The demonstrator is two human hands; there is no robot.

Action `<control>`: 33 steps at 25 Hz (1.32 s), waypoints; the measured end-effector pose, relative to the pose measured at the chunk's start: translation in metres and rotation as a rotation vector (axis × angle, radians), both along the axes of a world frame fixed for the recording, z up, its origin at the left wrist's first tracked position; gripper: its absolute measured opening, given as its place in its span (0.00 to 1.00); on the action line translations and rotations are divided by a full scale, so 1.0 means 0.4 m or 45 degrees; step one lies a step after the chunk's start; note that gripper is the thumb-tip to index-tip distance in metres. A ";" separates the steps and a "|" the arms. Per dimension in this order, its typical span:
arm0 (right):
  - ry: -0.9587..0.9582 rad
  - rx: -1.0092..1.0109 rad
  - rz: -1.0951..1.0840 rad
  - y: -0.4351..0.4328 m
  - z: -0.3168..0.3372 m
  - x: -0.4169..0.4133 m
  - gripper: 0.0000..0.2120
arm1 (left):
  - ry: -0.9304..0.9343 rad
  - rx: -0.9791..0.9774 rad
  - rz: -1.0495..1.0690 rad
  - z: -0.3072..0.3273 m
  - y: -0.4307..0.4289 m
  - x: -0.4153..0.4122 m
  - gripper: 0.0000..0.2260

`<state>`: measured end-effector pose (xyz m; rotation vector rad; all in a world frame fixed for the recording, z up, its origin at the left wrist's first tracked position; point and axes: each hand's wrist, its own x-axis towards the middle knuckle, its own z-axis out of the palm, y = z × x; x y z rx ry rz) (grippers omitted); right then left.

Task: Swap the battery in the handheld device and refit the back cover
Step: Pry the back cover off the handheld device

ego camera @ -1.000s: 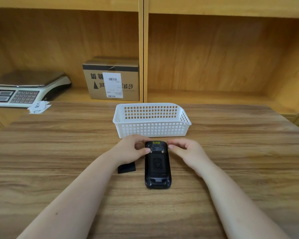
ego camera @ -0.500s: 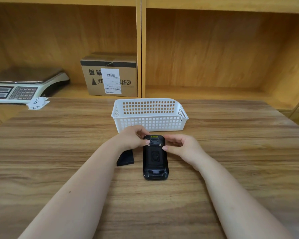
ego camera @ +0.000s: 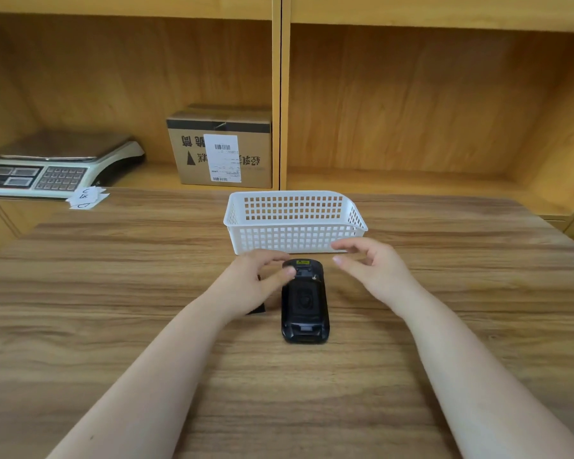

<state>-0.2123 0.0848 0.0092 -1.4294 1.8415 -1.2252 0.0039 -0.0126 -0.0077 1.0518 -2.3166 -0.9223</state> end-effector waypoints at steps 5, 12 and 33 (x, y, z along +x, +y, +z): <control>0.489 0.572 0.402 0.044 -0.061 0.022 0.55 | -0.563 -0.222 -0.227 -0.039 0.056 0.021 0.55; 0.395 0.534 0.324 0.059 -0.082 0.040 0.55 | -0.584 -0.302 -0.222 -0.068 0.060 0.016 0.58; 0.276 0.403 0.372 0.024 -0.073 0.077 0.52 | -0.492 -0.232 -0.195 -0.063 0.063 0.019 0.61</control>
